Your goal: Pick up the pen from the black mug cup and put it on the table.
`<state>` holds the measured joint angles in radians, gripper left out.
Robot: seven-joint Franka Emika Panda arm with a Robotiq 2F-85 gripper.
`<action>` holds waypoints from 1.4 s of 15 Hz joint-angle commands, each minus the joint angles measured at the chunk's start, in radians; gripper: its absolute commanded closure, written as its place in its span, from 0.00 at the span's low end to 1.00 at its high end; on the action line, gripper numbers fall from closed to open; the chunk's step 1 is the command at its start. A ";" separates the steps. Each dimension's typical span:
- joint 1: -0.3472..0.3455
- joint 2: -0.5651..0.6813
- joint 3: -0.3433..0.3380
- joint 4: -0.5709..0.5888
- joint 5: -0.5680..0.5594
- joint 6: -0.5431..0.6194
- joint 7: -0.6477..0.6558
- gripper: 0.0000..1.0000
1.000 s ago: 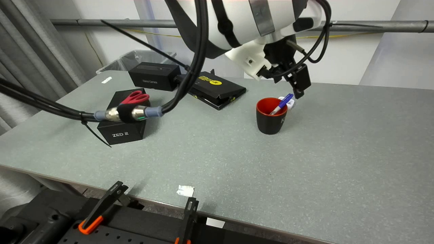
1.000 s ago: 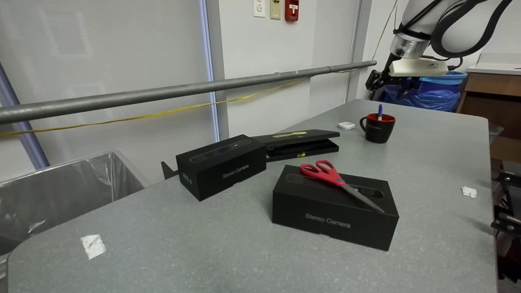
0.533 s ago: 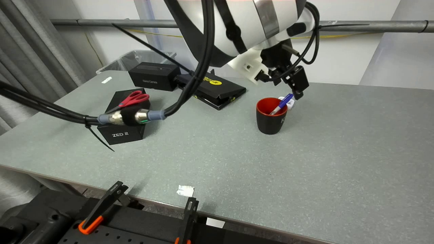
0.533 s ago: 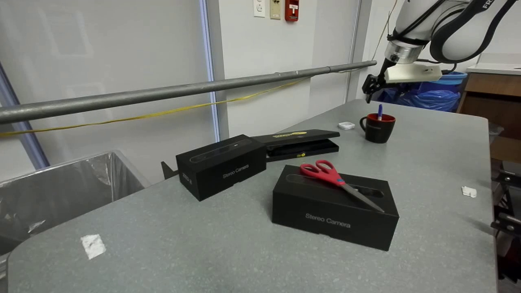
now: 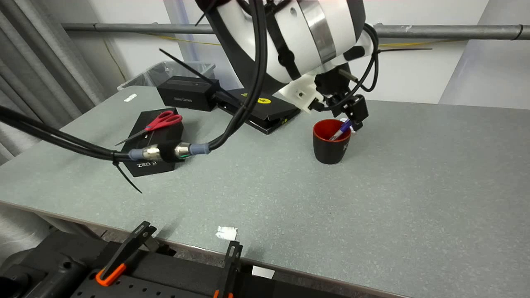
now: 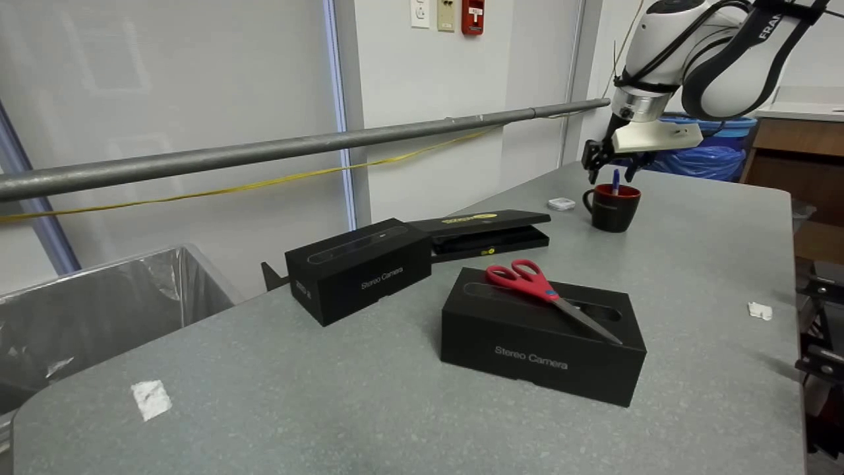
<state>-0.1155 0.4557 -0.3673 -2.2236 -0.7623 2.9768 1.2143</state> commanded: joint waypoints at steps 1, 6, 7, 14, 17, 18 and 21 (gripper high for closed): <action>0.028 0.027 -0.041 0.030 -0.029 0.029 0.045 0.51; 0.027 0.014 -0.053 0.025 -0.022 0.033 0.034 0.89; 0.027 0.011 -0.054 0.024 -0.021 0.034 0.034 0.96; 0.030 -0.164 -0.104 -0.082 -0.060 0.120 0.024 0.97; 0.027 -0.316 -0.158 -0.171 -0.122 0.191 -0.007 0.97; -0.006 -0.373 -0.125 -0.220 -0.113 0.190 -0.063 0.97; -0.015 -0.436 -0.057 -0.333 -0.058 0.185 -0.188 0.97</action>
<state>-0.1211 0.1135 -0.4791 -2.4211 -0.8476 3.1426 1.1262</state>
